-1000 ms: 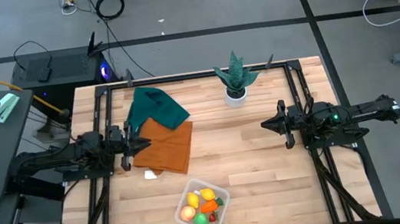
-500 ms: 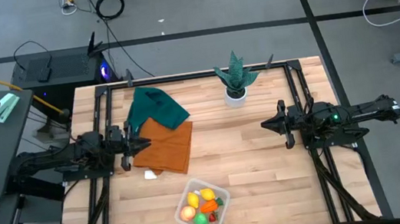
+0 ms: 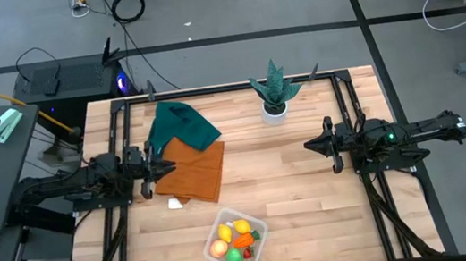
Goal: Pick and placing Produce into tupperware
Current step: Return to Home Position
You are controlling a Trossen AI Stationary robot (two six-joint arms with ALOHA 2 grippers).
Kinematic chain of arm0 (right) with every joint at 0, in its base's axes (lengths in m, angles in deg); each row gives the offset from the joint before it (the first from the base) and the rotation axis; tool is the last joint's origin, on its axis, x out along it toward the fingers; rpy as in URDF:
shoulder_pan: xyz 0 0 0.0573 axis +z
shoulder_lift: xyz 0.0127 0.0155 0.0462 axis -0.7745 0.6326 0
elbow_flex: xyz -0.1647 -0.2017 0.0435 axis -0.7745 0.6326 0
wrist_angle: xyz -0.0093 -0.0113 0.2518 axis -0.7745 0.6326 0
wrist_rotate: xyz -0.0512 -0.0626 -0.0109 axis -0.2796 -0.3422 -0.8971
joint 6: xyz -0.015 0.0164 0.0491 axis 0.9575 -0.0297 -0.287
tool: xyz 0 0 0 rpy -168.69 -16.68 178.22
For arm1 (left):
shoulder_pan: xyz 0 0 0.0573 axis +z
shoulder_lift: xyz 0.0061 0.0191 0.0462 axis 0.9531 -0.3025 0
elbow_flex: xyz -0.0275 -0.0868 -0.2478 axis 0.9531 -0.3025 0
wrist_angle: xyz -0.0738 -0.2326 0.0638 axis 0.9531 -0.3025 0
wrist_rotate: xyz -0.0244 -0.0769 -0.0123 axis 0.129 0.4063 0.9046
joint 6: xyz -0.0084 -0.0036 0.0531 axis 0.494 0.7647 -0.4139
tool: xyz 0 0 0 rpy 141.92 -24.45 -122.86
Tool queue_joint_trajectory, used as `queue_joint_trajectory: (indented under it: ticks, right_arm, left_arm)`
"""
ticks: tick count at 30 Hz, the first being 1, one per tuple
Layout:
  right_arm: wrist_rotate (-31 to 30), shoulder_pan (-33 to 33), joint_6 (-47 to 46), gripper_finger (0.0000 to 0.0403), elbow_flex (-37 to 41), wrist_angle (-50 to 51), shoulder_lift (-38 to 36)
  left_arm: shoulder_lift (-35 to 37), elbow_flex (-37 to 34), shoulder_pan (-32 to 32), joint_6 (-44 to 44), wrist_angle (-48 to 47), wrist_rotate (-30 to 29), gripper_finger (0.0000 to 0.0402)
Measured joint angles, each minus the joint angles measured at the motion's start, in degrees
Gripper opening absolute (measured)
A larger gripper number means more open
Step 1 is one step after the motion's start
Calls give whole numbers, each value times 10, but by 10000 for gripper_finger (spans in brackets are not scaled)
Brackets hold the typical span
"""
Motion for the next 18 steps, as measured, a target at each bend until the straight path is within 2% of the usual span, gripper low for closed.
queue_joint_trajectory:
  ticks: [18]
  right_arm:
    - [0, 0, 0, 1, 0, 0, 0]
  left_arm:
    - [0, 0, 0, 0, 0, 0, 75]
